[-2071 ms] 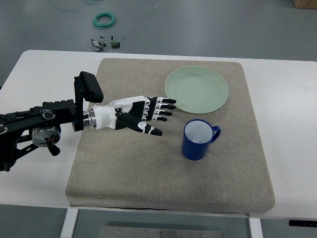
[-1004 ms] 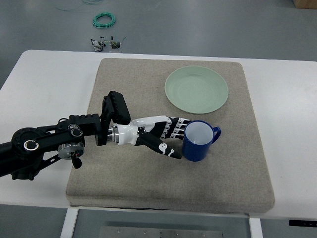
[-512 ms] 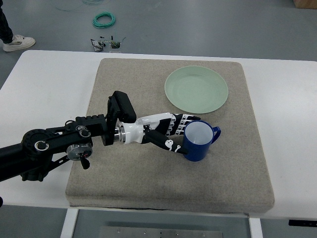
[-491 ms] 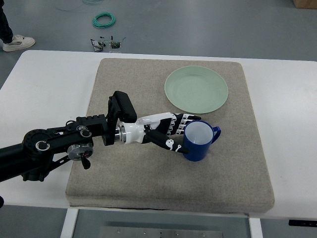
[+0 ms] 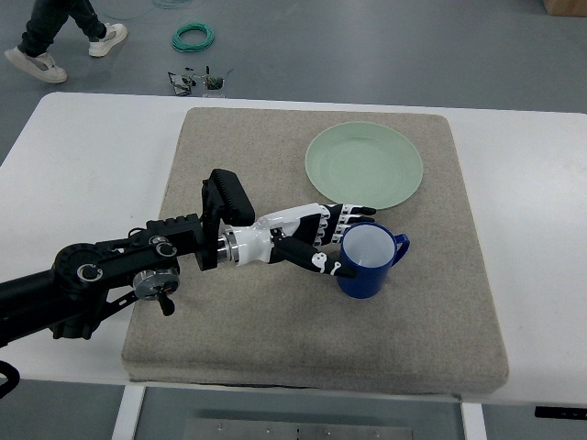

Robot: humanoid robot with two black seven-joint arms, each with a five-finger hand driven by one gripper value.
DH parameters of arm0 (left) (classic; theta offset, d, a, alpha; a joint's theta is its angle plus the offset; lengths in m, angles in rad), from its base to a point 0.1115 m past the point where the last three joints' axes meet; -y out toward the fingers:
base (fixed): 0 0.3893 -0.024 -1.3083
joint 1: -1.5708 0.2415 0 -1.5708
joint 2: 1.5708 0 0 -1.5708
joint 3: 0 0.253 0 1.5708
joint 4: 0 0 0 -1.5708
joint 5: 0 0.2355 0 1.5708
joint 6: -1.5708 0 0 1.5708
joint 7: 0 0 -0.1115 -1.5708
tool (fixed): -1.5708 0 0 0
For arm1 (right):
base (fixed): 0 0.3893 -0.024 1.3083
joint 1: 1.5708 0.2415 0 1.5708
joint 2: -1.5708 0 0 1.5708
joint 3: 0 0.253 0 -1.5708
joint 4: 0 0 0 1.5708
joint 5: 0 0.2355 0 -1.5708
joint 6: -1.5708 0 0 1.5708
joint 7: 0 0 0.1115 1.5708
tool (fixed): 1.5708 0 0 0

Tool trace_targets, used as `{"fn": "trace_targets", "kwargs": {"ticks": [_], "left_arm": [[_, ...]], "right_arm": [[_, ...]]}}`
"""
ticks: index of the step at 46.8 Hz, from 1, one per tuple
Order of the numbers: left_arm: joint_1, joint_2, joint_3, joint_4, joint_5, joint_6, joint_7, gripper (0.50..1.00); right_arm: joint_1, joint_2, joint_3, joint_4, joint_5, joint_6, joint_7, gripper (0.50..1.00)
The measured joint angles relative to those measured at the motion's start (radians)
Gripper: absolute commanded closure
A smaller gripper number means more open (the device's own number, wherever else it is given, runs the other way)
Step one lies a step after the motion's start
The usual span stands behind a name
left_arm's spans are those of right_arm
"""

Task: Place cup left of plate with left hand
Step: 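Wrap the left hand fingers around the blue mug body, then lift the blue mug and carry it past the plate toward the pad's far corner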

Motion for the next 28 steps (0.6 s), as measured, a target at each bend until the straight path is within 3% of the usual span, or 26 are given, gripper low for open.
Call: {"fn": "trace_targets", "kwargs": {"ticks": [28], "left_arm": [[0.0,-0.081,0.006,0.071,0.012,-0.002,0.001,0.519]], "right_arm": [[0.0,0.0,0.0,0.0,0.0,0.0,0.0,0.566]]}}
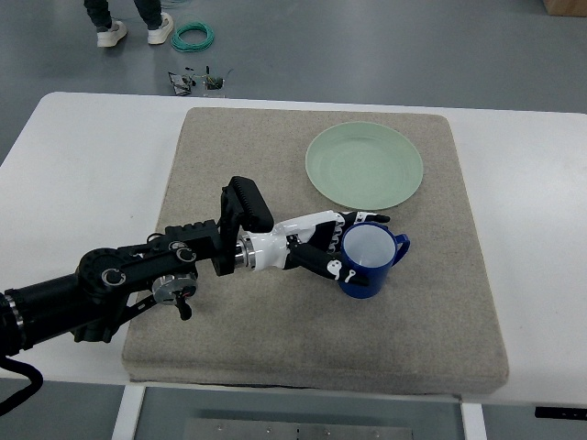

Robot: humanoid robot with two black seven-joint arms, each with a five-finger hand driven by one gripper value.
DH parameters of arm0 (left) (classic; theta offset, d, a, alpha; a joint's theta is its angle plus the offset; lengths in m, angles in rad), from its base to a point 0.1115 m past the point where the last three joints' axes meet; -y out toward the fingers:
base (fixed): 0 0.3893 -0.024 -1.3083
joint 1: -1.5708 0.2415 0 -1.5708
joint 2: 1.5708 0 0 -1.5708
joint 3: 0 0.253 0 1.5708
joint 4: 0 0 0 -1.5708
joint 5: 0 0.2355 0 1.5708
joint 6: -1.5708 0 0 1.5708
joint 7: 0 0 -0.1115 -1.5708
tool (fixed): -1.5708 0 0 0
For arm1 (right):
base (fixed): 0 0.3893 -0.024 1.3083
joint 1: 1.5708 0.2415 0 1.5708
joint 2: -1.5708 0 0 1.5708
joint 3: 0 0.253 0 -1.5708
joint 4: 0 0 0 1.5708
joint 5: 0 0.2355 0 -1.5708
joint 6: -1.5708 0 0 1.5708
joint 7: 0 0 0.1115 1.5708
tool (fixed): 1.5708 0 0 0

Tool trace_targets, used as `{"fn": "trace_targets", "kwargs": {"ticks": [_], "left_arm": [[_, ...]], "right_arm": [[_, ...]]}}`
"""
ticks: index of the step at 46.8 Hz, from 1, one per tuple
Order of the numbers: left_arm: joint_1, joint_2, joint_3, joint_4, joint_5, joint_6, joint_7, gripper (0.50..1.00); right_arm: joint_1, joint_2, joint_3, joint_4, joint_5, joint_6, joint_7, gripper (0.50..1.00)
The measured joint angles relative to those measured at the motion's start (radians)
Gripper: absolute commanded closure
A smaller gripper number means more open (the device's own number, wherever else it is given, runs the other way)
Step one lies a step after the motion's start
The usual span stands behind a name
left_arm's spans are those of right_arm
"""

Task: Place cup left of plate with left hand
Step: 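Lift the blue mug and carry it past the plate toward the pad's far corner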

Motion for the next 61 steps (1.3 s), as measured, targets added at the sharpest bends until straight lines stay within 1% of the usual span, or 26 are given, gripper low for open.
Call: {"fn": "trace_targets", "kwargs": {"ticks": [5,7,8,9,10,12,14,15,18,21,25,35,43,47,52,56,61], "left_arm": [[-0.002,-0.006,0.0,0.0,0.0,-0.001,0.0,0.561],[-0.002,-0.008,-0.001,0.0,0.001,-0.001,0.0,0.568],[-0.002,-0.009,-0.001,0.0,0.001,-0.001,0.0,0.585],[-0.002,-0.011,-0.001,0.0,0.002,-0.001,0.0,0.615],[-0.002,-0.013,-0.001,0.0,0.002,-0.001,0.0,0.63],[-0.002,-0.014,-0.001,0.001,0.003,-0.001,0.0,0.643],[-0.002,-0.015,0.0,0.001,0.004,-0.001,0.0,0.692],[-0.002,-0.015,0.001,0.001,0.004,-0.001,0.0,0.707],[-0.002,-0.019,0.003,0.002,0.004,-0.001,0.0,0.729],[-0.002,-0.022,0.004,0.002,0.004,-0.002,0.0,0.799],[-0.002,-0.03,0.005,0.003,0.005,-0.002,0.001,0.868],[-0.005,-0.043,0.006,0.011,0.005,0.002,0.002,0.885],[-0.011,-0.042,-0.01,0.012,0.0,0.021,0.002,0.883],[-0.019,-0.04,-0.04,0.012,-0.001,0.052,0.002,0.881],[-0.019,-0.024,-0.12,0.017,-0.002,0.113,0.0,0.881],[-0.015,-0.014,-0.167,0.053,-0.002,0.142,0.0,0.881],[-0.008,0.01,-0.234,0.109,-0.006,0.152,-0.002,0.881]], "right_arm": [[0.0,0.0,0.0,0.0,0.0,0.0,0.0,0.566],[0.0,0.0,0.0,0.0,0.0,0.0,0.0,0.566],[0.0,0.0,0.0,0.0,0.0,0.0,0.0,0.566],[0.0,0.0,0.0,0.0,0.0,0.0,0.0,0.566],[0.0,0.0,0.0,0.0,0.0,0.0,0.0,0.566],[0.0,0.0,0.0,0.0,0.0,0.0,0.0,0.566],[0.0,0.0,0.0,0.0,0.0,0.0,0.0,0.566],[0.0,0.0,0.0,0.0,0.0,0.0,0.0,0.566],[0.0,0.0,0.0,0.0,0.0,0.0,0.0,0.566],[0.0,0.0,0.0,0.0,0.0,0.0,0.0,0.566],[0.0,0.0,0.0,0.0,0.0,0.0,0.0,0.566],[0.0,0.0,0.0,0.0,0.0,0.0,0.0,0.566],[0.0,0.0,0.0,0.0,0.0,0.0,0.0,0.566],[0.0,0.0,0.0,0.0,0.0,0.0,0.0,0.566],[0.0,0.0,0.0,0.0,0.0,0.0,0.0,0.566],[0.0,0.0,0.0,0.0,0.0,0.0,0.0,0.566],[0.0,0.0,0.0,0.0,0.0,0.0,0.0,0.566]]}}
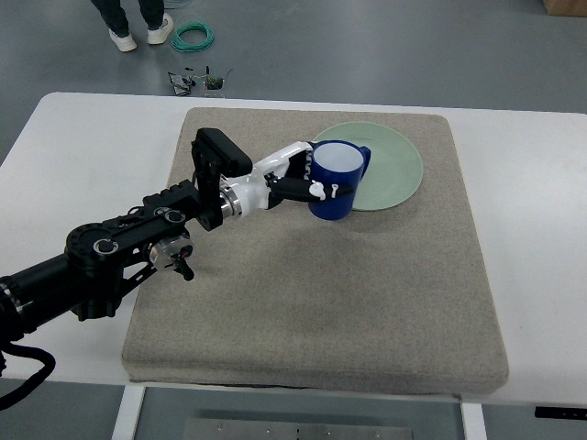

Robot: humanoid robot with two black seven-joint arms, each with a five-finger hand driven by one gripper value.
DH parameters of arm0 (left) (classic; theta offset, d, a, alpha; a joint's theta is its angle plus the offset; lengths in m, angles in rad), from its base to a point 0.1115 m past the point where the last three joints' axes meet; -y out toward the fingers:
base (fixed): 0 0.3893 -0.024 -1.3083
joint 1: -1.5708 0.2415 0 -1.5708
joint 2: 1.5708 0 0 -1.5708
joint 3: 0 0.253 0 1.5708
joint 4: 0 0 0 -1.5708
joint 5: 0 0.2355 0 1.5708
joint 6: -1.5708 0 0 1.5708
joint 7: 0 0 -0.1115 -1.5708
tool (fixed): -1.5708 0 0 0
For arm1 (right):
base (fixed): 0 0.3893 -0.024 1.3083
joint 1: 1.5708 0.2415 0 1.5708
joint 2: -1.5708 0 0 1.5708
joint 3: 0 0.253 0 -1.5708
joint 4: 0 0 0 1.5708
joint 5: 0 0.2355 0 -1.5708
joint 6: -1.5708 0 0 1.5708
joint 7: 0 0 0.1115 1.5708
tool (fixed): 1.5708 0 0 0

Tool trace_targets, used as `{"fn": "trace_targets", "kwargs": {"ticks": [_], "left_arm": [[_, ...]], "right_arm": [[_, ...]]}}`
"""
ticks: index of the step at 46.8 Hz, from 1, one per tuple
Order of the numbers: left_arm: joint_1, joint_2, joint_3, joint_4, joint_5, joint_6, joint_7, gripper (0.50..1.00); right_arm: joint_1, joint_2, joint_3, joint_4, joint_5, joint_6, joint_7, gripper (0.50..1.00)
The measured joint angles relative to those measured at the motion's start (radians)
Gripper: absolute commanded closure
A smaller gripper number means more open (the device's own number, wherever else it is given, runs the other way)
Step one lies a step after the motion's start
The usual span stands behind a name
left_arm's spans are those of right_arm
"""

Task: Place cup left of plate with left hand
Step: 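Lift the blue mug and carry it past the plate toward the pad's far corner, then lower the blue mug onto the pad beside the plate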

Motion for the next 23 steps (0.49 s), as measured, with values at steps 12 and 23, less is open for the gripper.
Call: {"fn": "trace_targets", "kwargs": {"ticks": [12,23], "left_arm": [[0.005,0.057,-0.083,0.114,0.004,0.038,-0.063,0.881],[0.008,0.098,-0.085,0.127,-0.005,0.05,-0.082,0.877]], "right_arm": [[0.0,0.0,0.0,0.0,0.0,0.0,0.0,0.566],[0.0,0.0,0.0,0.0,0.0,0.0,0.0,0.566]]}}
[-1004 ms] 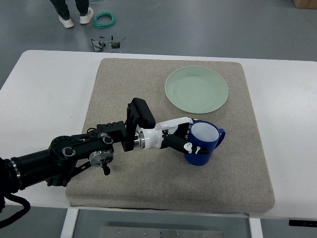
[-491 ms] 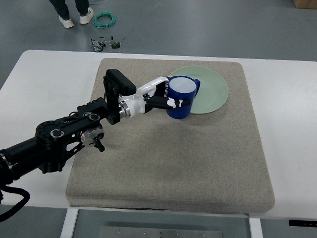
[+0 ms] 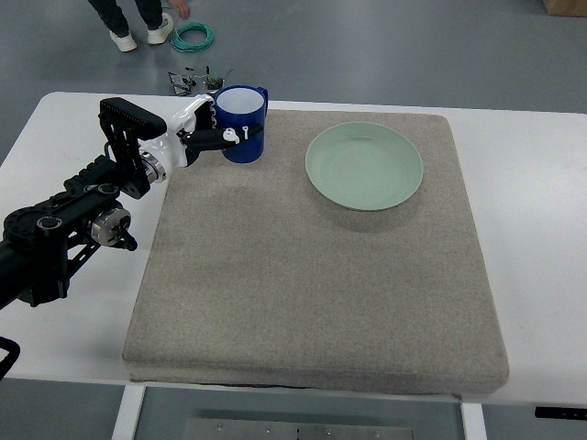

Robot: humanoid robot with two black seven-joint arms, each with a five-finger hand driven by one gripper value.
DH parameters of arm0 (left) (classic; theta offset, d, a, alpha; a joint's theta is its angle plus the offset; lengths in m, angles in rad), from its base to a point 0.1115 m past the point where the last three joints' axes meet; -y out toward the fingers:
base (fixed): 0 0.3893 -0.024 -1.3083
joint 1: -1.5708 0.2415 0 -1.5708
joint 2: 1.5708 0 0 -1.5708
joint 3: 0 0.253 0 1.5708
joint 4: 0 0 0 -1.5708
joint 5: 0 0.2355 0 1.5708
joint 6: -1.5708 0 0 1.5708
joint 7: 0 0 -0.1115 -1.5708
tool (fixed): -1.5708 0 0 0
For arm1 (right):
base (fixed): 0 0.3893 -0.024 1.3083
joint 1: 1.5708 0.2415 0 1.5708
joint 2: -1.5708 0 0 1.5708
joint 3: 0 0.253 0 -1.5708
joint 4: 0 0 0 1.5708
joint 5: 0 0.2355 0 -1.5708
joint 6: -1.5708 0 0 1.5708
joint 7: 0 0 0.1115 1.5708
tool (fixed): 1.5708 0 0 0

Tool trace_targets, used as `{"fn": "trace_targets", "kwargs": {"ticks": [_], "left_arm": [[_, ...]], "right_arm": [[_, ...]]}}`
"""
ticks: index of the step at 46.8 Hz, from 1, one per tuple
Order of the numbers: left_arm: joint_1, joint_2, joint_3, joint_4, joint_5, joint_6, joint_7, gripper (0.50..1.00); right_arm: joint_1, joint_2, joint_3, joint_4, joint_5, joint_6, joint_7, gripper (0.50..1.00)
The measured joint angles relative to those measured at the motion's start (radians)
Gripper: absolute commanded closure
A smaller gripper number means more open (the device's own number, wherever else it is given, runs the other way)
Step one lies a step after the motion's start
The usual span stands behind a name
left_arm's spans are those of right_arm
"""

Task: Place cup left of plate with left hand
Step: 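Lower the blue mug onto the pad beside the plate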

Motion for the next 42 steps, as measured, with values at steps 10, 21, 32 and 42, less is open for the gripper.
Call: {"fn": "trace_targets", "kwargs": {"ticks": [10,21,32,42], "left_arm": [[0.014,0.001,0.004,0.036,0.004,0.002,-0.038,0.859],[0.034,-0.008,0.013,0.061,0.009,0.008,-0.071,0.849],[0.054,-0.01,0.017,0.076,0.011,0.026,-0.111,0.812],[0.073,-0.011,0.017,0.083,0.011,0.028,-0.118,0.804]], "right_arm": [[0.0,0.0,0.0,0.0,0.0,0.0,0.0,0.566],[0.0,0.0,0.0,0.0,0.001,0.0,0.0,0.566],[-0.001,0.0,0.0,0.0,0.001,0.0,0.0,0.566],[0.0,0.0,0.0,0.0,0.001,0.0,0.0,0.566]]}}
